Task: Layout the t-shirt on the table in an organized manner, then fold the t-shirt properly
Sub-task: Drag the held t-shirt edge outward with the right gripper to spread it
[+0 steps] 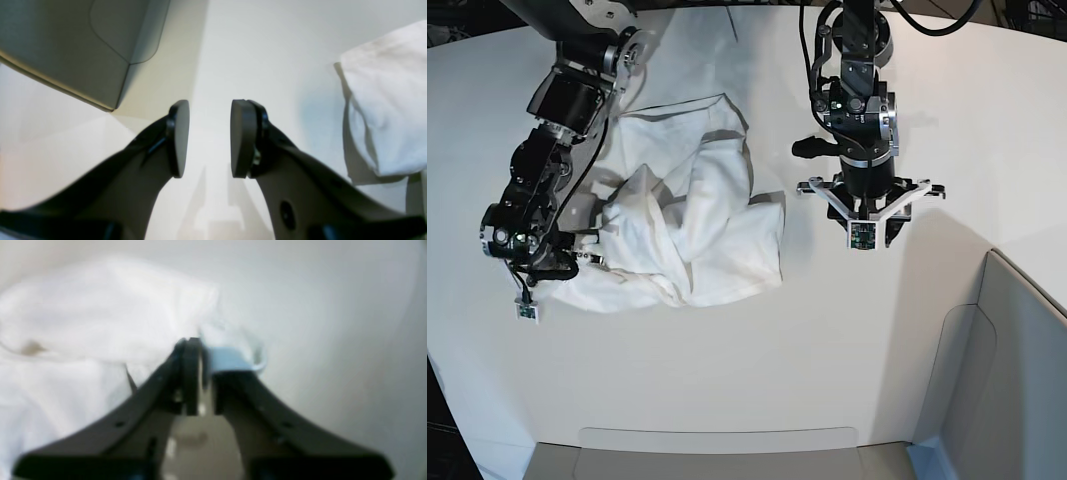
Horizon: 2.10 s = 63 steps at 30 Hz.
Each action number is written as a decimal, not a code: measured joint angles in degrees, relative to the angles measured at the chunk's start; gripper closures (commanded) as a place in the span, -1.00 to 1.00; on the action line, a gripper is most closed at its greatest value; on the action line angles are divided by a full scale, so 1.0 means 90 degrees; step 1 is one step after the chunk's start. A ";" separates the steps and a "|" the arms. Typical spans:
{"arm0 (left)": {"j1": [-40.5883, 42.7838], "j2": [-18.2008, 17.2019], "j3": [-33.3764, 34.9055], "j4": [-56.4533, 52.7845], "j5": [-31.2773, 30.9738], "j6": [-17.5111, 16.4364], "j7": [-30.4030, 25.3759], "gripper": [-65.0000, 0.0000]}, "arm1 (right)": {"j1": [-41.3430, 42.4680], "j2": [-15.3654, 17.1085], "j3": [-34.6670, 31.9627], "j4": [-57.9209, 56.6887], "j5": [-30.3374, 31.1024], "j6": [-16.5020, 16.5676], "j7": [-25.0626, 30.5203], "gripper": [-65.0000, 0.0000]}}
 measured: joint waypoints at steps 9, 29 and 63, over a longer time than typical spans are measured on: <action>-0.0546 -0.0019 0.1423 -0.0005 0.0032 -0.0010 -0.0002 0.31 | -0.0240 0.0153 -0.0257 0.1399 0.0770 0.0005 -0.0607 0.34; -0.0420 0.0194 0.0238 0.0007 0.0017 -0.0007 0.0010 0.22 | -0.1202 0.0427 -0.5190 0.3004 -0.0741 0.0583 -0.0993 0.34; -0.0282 0.0226 0.0274 0.0002 0.0002 -0.0017 0.0002 0.22 | -0.1236 0.0177 -0.4265 0.1044 -0.0940 0.0483 -0.0833 0.89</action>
